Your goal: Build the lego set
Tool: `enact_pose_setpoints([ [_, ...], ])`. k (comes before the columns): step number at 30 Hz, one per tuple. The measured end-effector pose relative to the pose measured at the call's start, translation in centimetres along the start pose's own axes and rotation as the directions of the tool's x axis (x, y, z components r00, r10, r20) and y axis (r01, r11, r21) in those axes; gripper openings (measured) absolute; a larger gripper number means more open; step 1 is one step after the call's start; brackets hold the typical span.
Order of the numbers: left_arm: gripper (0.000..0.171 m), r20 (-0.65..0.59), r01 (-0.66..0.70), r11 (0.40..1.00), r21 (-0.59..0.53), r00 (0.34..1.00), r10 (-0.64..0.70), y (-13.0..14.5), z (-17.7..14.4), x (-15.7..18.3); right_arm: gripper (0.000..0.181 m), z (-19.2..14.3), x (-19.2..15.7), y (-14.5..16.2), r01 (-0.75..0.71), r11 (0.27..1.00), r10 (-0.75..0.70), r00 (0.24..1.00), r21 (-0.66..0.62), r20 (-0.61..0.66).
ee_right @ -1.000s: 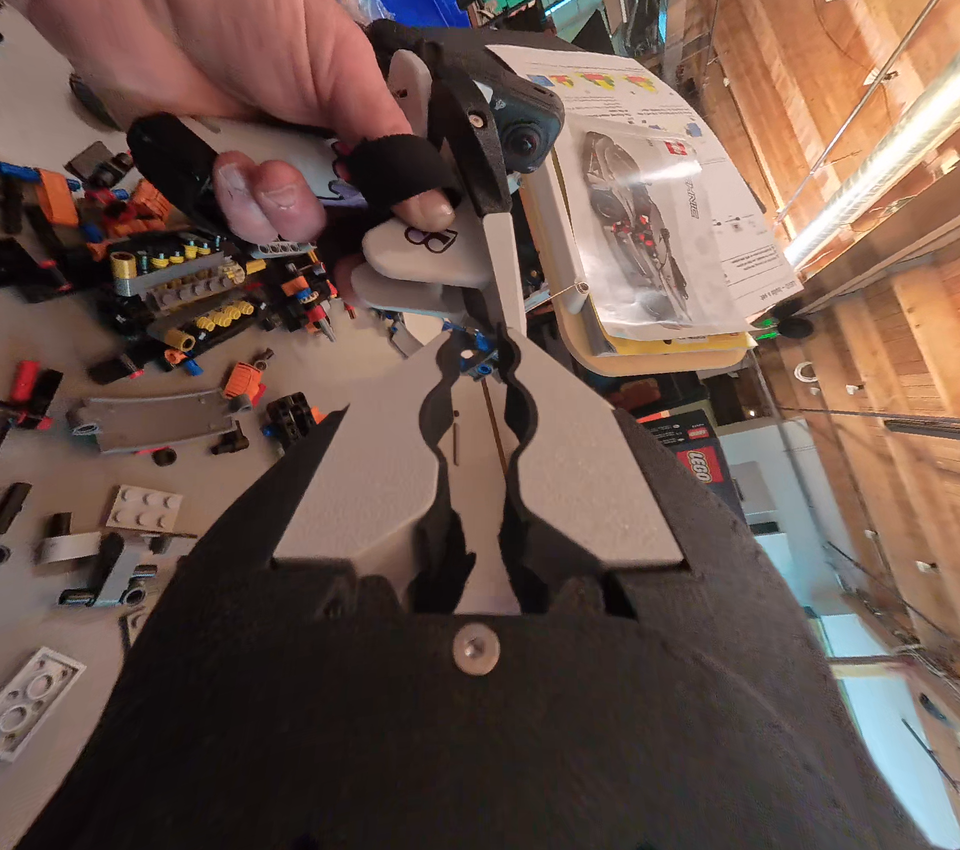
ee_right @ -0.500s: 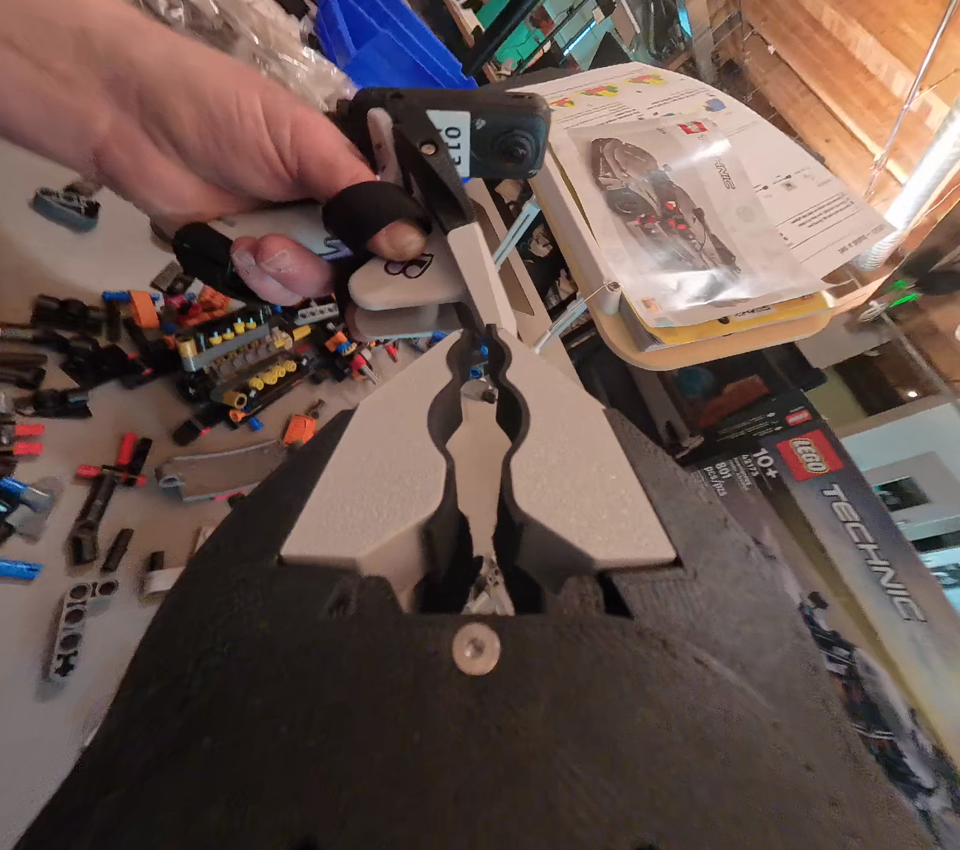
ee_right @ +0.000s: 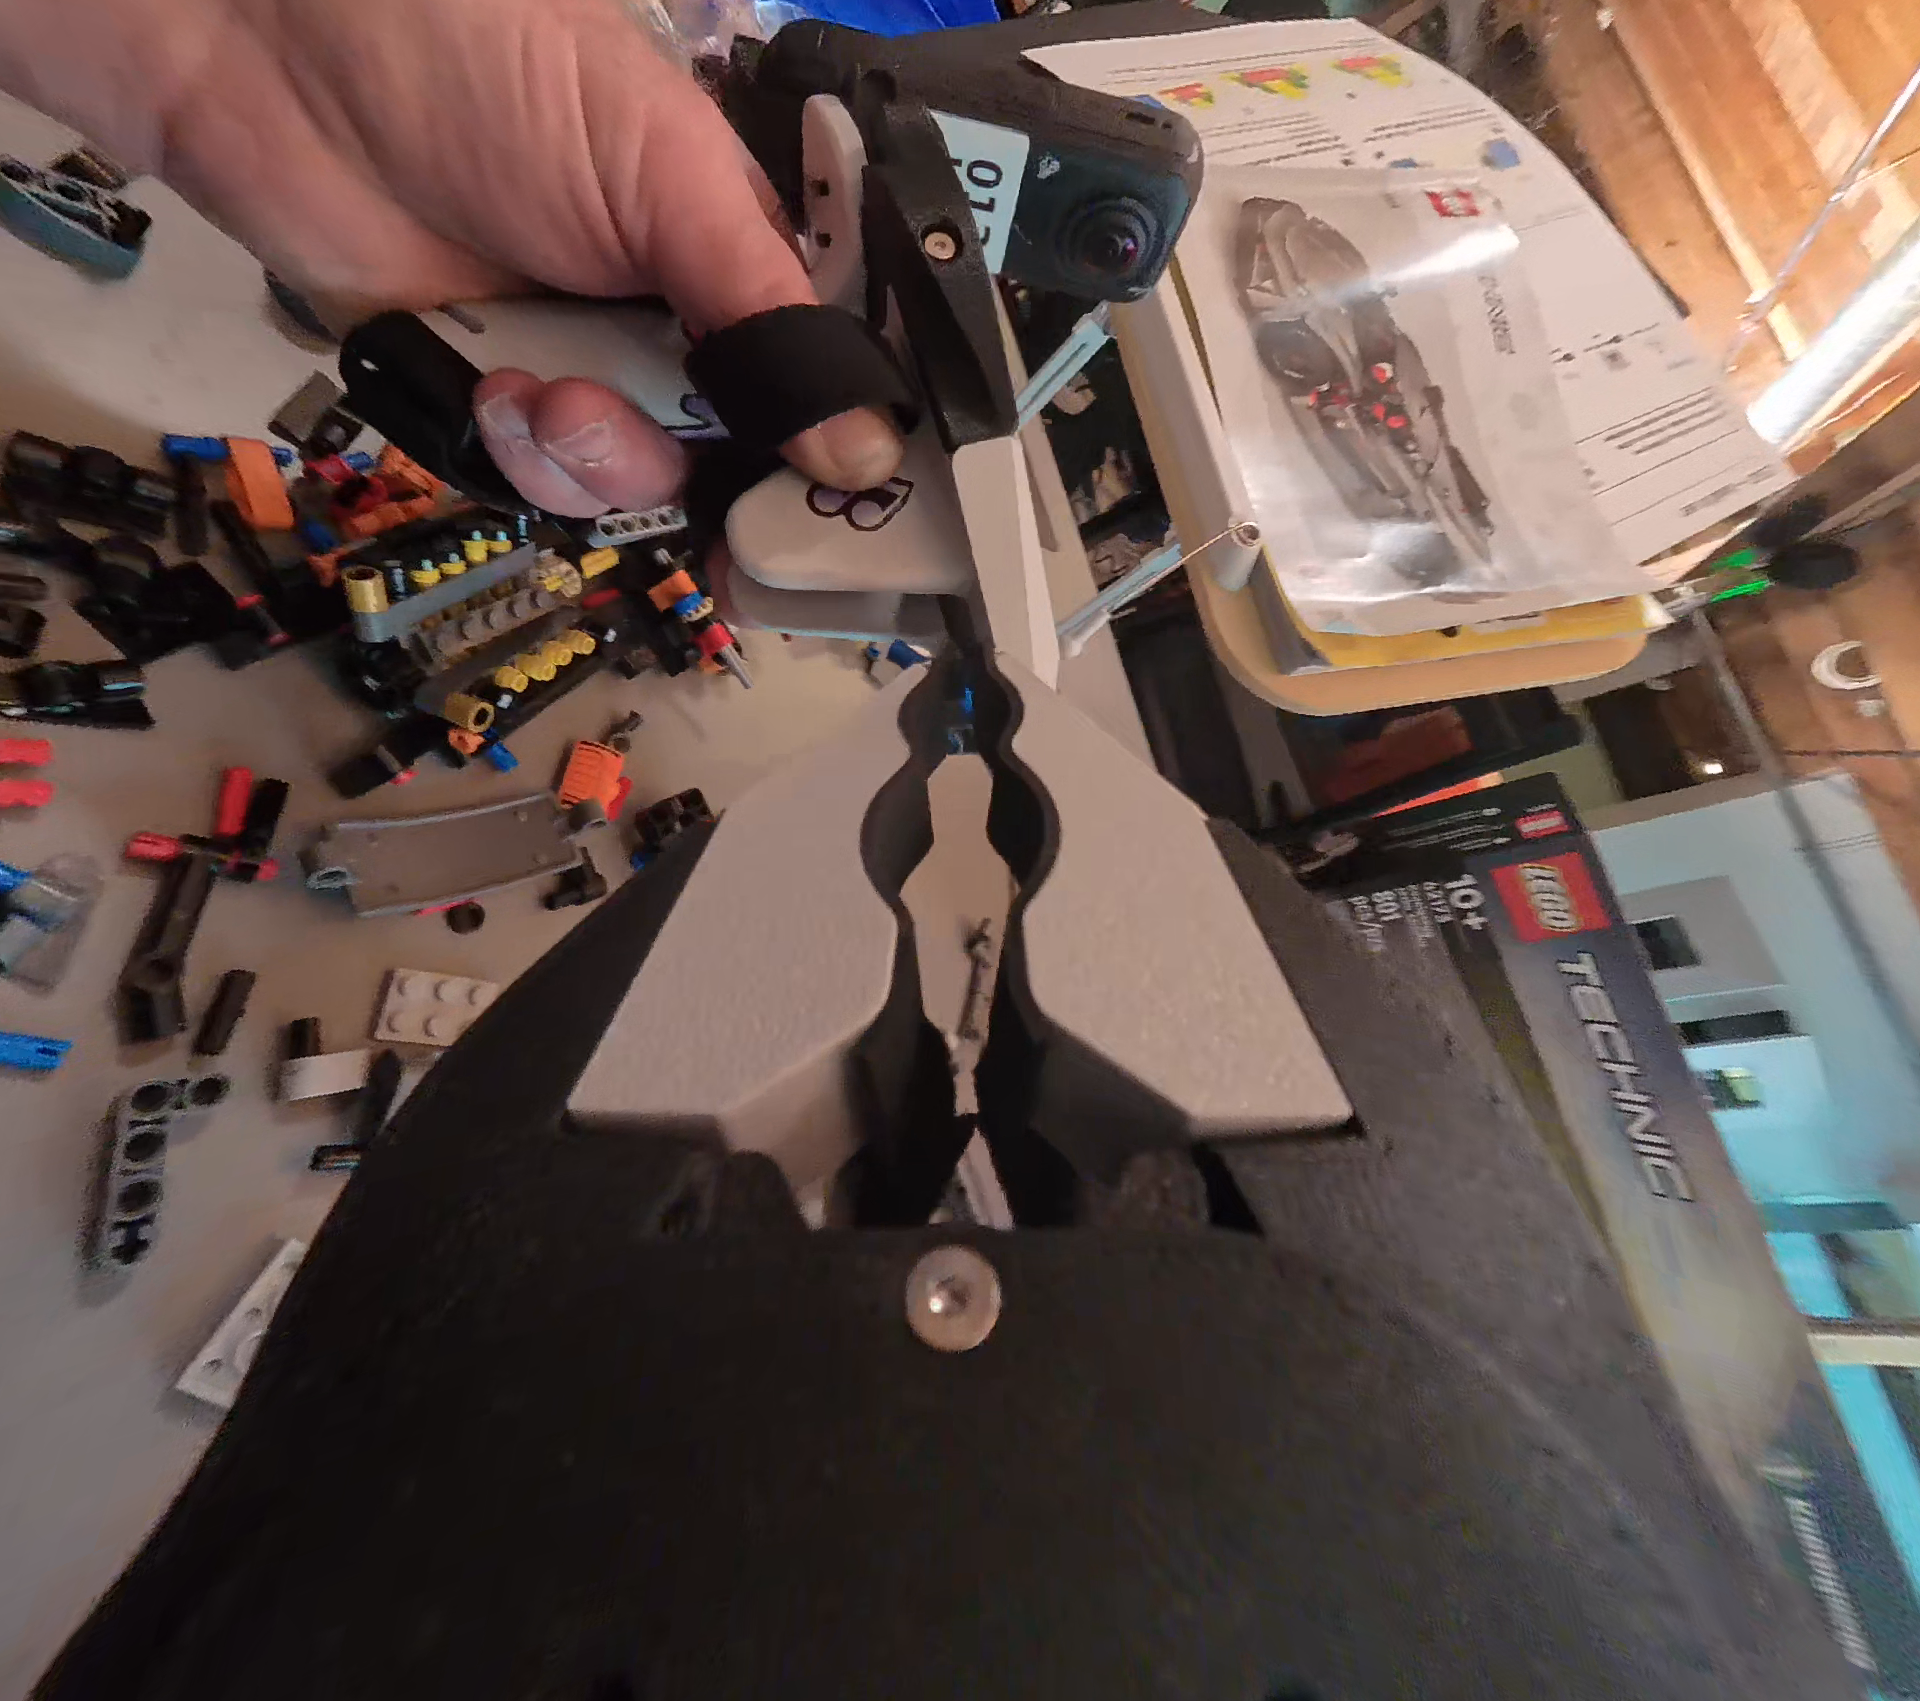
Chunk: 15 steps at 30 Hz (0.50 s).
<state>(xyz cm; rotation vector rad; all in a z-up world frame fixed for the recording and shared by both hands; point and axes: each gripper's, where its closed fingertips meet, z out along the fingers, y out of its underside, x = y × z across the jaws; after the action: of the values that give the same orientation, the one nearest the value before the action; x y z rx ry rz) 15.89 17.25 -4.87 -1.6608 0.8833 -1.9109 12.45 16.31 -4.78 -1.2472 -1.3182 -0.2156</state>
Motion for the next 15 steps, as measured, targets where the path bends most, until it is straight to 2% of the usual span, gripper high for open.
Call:
enact_pose_setpoints([
  [2, 0.0, 0.099, -0.033, 0.999, -0.023, 0.994, 0.035, 0.3, 0.1, -1.7, 0.0, 0.0, -1.4, -1.3, -0.039, 0.998, 0.034, 0.996, 0.058, 0.08],
  [4, 0.0, 0.057, 0.007, 1.0, -0.024, 0.998, -0.006, 0.5, 0.5, -1.6, 0.0, 0.7, -3.4, -2.7, 0.004, 0.998, -0.013, 0.992, 0.066, 0.129],
  [6, 0.0, 0.069, -0.029, 0.999, -0.029, 0.997, 0.031, 0.6, 0.6, -1.3, 0.0, 1.1, -4.2, -2.7, 0.045, 0.997, -0.054, 0.987, 0.063, 0.15],
  [9, 0.0, 0.047, -0.009, 1.0, 0.022, 0.999, 0.008, -0.5, -0.2, -1.0, 0.0, 0.3, -1.7, -1.3, 0.005, 0.997, -0.01, 0.997, 0.076, 0.073],
  [11, 0.0, 0.017, 0.033, 0.999, 0.036, 0.999, -0.033, -0.6, -0.5, -1.0, 0.004, -0.3, 0.0, -0.4, 0.036, 0.997, -0.035, 0.999, 0.068, -0.006],
  [15, 0.0, -0.008, 0.05, 0.999, 0.009, 0.999, -0.05, 0.0, 0.1, -0.6, 0.012, -0.1, -0.1, 0.9, 0.14, 0.99, -0.14, 0.989, -0.005, -0.036],
])
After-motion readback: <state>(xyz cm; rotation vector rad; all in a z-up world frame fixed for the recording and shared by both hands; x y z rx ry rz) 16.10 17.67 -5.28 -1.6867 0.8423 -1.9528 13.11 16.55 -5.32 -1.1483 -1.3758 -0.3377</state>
